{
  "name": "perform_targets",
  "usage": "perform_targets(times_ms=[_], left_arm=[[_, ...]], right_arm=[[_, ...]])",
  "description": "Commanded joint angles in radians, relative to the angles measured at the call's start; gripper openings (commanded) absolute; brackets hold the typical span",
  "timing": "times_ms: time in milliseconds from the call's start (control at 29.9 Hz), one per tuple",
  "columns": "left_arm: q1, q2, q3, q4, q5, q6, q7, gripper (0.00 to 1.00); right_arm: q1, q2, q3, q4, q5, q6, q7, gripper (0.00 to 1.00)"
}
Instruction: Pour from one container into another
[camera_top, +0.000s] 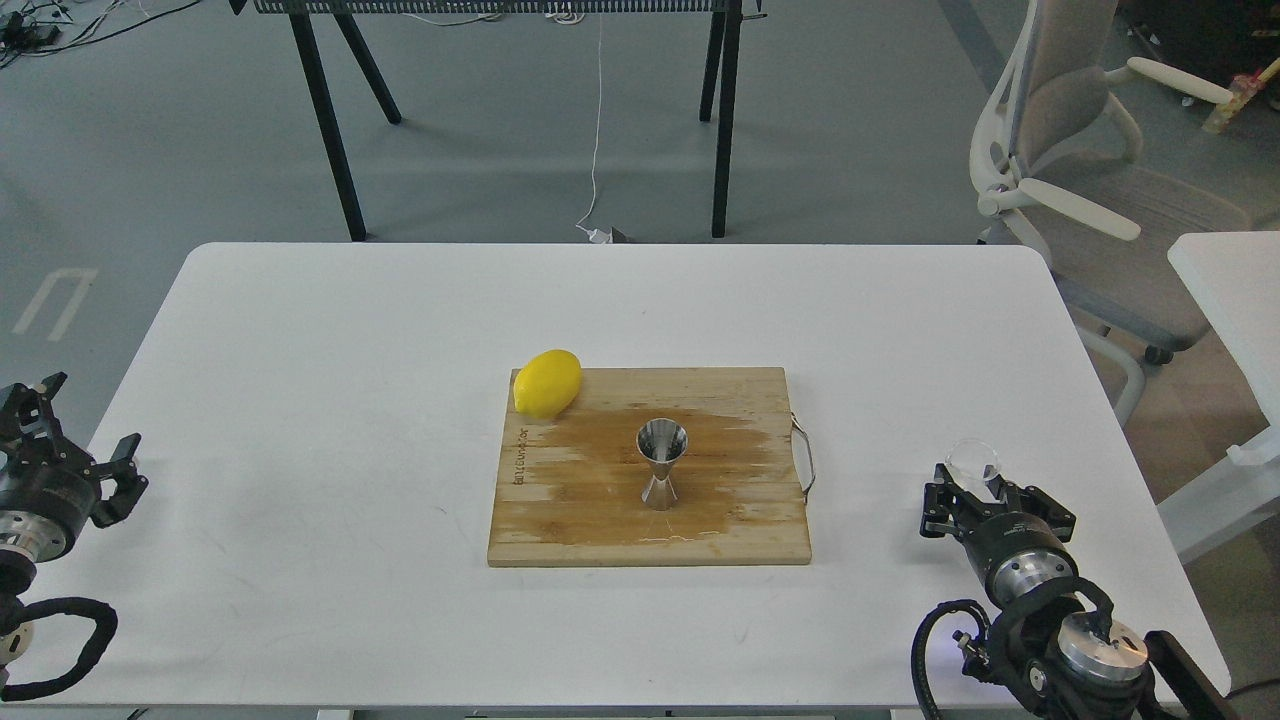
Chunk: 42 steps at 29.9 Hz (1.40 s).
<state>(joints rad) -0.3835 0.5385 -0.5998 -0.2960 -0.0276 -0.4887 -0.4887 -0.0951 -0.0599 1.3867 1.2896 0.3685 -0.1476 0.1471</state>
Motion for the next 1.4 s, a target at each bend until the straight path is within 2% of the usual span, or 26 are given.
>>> perform_targets(times_ms=[0, 200, 1370], left_arm=[[0.000, 0.000, 0.000, 0.000, 0.000, 0.000, 0.000, 1.00], [0.000, 0.000, 0.000, 0.000, 0.000, 0.000, 0.000, 1.00], [0.000, 0.000, 0.000, 0.000, 0.000, 0.000, 0.000, 1.00]], right_arm=[[0.001, 0.000, -0.001, 0.000, 0.000, -0.003, 0.000, 0.84], [0.000, 0.000, -0.006, -0.004, 0.000, -0.004, 0.000, 0.92], [0.014, -0.001, -0.011, -0.027, 0.000, -0.004, 0.000, 0.98]])
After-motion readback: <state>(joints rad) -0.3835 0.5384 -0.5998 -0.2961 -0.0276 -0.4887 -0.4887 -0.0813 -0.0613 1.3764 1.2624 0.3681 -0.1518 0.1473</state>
